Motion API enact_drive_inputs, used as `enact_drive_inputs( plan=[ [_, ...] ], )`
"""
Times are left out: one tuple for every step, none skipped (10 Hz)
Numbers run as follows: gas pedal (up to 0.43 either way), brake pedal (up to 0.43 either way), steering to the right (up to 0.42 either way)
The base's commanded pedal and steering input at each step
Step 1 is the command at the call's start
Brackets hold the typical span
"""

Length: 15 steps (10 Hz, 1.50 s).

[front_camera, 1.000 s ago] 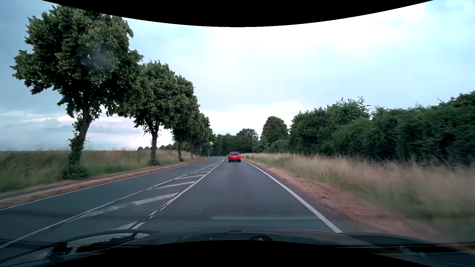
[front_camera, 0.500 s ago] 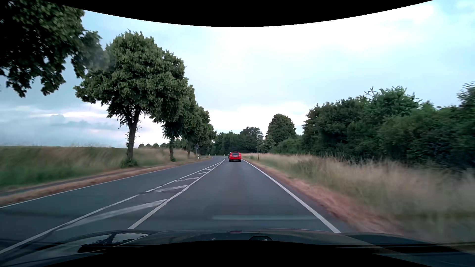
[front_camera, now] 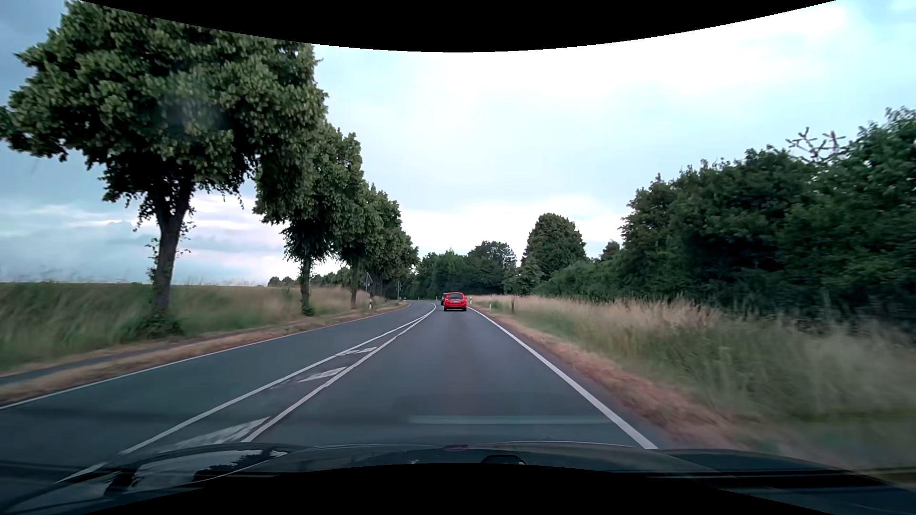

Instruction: Follow the waypoints while adhering to traffic rules and regulations

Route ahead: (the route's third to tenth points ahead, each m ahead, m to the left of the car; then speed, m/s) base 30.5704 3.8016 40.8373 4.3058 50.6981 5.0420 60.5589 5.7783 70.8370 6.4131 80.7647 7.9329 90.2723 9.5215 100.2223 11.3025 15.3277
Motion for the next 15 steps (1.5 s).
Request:
enact_drive_inputs(
  plan=[
    [0.209,0.000,-0.008],
    [0.209,0.000,-0.008],
    [0.209,0.000,-0.007],
    [0.209,0.000,-0.007],
    [0.209,0.000,-0.006],
    [0.209,0.000,-0.006],
    [0.209,0.000,-0.007],
    [0.209,0.000,-0.007],
    [0.209,0.000,-0.007],
    [0.209,0.000,-0.007],
    [0.220,0.000,-0.007],
    [0.228,0.000,-0.007],
    [0.240,0.000,-0.008],
    [0.248,0.000,-0.008],
    [0.248,0.000,-0.008]
  ],
)
